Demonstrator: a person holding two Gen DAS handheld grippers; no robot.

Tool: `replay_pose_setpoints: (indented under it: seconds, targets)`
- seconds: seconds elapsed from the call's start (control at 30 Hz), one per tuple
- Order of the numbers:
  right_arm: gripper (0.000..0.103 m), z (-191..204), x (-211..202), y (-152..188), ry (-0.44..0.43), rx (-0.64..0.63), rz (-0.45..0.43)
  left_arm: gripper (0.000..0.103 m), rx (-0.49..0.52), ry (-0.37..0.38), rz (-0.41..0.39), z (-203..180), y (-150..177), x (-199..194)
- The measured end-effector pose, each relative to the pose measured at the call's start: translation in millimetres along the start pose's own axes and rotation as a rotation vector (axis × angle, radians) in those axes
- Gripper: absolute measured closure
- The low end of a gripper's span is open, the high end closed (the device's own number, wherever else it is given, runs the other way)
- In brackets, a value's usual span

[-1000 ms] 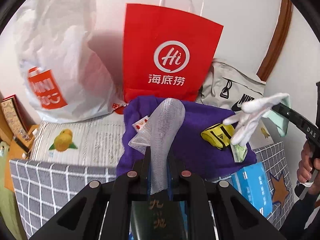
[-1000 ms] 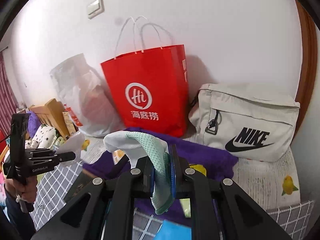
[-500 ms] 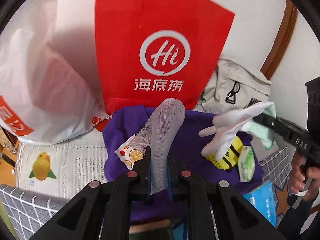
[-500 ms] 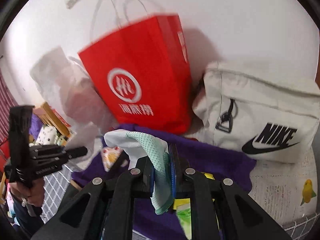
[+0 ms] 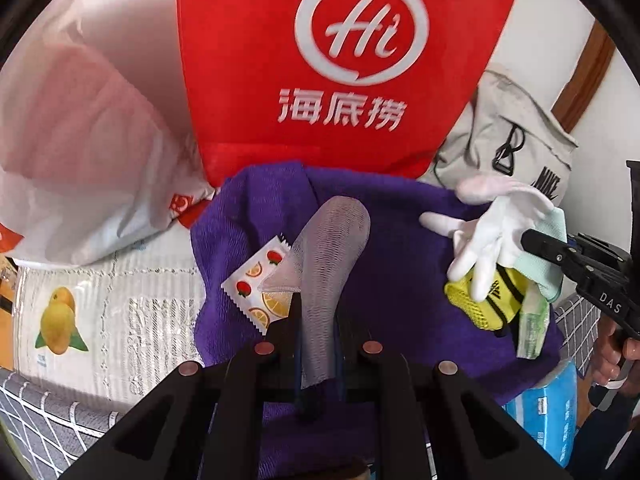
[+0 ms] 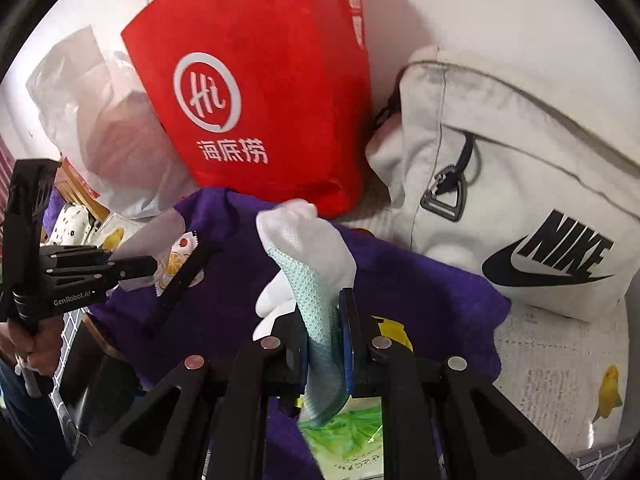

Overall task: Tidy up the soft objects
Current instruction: 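Lower the mesh bag and cloth onto the purple towel and open both tools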

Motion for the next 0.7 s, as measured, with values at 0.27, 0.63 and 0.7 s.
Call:
replay_pose_setpoints:
  seconds: [0.27,0.63,0.7]
  targets:
    - [0.087,-4,27,6,0.012,-0.008,0.064,0.091,-0.025,0.009,0.026,5,2,10]
    - [0.058,4,31,10,0.01,-0.033,0.061,0.091,-0.046,0.03,0.031,7,-1,14]
    - [0.053,6,29,9,-0.002,-0.036,0.056,0.091,-0.044,0.027,0.029,7,2,16]
Point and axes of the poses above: each gripper's, at about its wrist camera, not at the fingertips, and x roughly the way its jaws point, z to its left, y to its underside, the point moved 3 cm from there along x, roughly the way its jaws point, and after that the axes turned 5 degrees about x, right-handed, at the moved point
